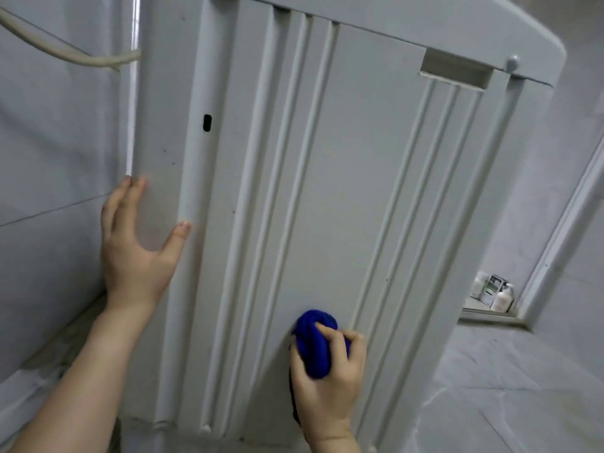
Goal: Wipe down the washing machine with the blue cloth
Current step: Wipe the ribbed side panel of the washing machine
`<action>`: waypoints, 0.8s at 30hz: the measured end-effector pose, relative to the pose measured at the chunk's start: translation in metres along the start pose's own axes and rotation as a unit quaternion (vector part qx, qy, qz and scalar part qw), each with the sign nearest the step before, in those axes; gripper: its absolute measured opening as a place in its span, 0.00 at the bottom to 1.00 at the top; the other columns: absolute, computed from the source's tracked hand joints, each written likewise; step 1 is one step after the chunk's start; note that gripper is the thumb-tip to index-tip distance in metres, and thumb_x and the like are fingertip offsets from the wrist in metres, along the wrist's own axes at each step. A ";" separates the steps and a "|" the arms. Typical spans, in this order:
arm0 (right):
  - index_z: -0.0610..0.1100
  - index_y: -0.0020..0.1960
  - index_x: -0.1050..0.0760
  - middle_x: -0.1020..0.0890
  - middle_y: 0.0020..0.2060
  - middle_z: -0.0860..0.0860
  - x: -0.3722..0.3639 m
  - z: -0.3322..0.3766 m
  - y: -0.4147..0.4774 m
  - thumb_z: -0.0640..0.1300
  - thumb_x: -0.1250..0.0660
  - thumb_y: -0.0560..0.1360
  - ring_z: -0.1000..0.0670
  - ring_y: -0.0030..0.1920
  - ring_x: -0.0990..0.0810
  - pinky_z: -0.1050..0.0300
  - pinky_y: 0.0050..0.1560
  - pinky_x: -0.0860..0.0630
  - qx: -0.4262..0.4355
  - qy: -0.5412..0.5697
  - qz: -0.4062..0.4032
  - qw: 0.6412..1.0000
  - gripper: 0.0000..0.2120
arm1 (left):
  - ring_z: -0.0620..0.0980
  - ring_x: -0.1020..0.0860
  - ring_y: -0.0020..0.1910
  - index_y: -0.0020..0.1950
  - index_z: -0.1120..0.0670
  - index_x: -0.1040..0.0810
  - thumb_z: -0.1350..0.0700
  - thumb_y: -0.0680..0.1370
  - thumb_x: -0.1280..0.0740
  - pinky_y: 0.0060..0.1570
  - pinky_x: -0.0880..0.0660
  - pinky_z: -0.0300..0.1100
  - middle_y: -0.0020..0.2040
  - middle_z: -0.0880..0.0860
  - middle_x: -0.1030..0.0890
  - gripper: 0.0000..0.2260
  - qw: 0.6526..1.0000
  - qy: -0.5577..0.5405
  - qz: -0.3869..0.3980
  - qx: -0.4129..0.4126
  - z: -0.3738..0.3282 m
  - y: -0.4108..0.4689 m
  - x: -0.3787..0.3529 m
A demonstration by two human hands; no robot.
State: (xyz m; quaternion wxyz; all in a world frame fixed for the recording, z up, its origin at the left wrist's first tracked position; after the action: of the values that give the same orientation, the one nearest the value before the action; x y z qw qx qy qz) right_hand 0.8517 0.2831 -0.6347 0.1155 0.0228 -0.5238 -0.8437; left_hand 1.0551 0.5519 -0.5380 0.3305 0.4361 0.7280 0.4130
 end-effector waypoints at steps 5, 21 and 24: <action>0.53 0.49 0.21 0.22 0.47 0.55 0.025 -0.004 0.037 0.51 0.23 0.67 0.56 0.48 0.19 0.64 0.51 0.24 -0.208 0.138 0.014 0.968 0.13 | 0.54 0.33 0.74 0.75 0.54 0.32 0.46 0.75 0.30 0.75 0.40 0.39 0.73 0.62 0.30 0.30 1.000 0.008 0.009 0.004 0.006 0.001 -0.002; 0.53 0.51 0.33 0.31 0.51 0.54 0.057 -0.003 0.092 0.52 0.22 0.65 0.54 0.48 0.26 0.60 0.47 0.28 -0.146 -0.014 -0.049 0.988 0.23 | 0.49 0.35 0.77 0.79 0.45 0.38 0.41 0.77 0.30 0.75 0.37 0.54 0.78 0.50 0.35 0.33 0.997 -0.059 -0.017 0.052 0.085 -0.007 -0.030; 0.47 0.51 0.30 0.30 0.51 0.50 0.052 0.010 0.094 0.51 0.23 0.66 0.48 0.47 0.29 0.60 0.51 0.31 -0.035 -0.046 -0.135 0.989 0.21 | 0.49 0.36 0.77 0.79 0.46 0.37 0.42 0.77 0.30 0.76 0.38 0.53 0.78 0.50 0.35 0.32 0.998 -0.045 -0.021 0.034 0.077 -0.007 -0.027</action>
State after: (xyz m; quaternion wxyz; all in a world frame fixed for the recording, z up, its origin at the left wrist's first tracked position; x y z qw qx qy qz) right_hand 0.8151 0.2407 -0.5423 -0.0232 0.0502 -0.4912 -0.8693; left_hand 1.1284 0.5499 -0.5749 0.3568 0.4498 0.7348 0.3613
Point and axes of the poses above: each hand's wrist, its own y-axis towards the middle knuckle, its own x-axis out of the back of the hand, z = x × y, the point moved 10 cm from there along y, towards the middle knuckle
